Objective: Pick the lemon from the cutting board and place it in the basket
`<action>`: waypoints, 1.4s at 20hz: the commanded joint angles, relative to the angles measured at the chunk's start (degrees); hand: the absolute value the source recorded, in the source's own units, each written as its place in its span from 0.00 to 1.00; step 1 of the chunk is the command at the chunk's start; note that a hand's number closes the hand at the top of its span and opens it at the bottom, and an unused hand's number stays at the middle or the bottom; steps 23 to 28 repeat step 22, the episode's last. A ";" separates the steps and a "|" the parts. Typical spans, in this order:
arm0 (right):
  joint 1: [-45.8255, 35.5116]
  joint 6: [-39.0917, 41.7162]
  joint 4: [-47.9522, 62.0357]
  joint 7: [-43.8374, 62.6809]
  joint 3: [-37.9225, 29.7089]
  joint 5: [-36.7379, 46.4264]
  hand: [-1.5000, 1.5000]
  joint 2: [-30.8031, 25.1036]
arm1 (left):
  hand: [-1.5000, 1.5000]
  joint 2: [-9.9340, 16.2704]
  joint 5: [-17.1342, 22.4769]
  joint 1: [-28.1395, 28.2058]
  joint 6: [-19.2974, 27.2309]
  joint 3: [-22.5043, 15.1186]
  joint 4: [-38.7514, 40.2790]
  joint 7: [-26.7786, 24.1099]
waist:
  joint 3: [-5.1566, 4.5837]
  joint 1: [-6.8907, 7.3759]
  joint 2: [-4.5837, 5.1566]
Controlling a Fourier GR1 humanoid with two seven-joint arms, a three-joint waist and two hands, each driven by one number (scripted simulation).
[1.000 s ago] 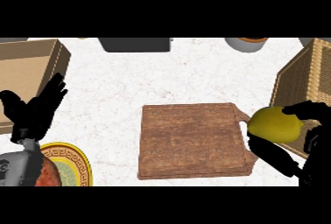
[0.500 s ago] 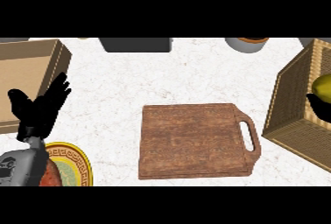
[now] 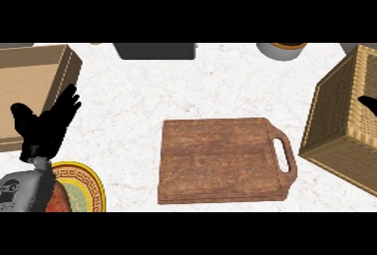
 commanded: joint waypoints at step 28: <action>29.30 31.53 6.41 -16.40 -50.88 -54.04 0.00 -7.37 | 0.50 -0.79 -0.41 3.62 0.86 0.15 -4.42 0.98 | 0.03 -1.39 -0.31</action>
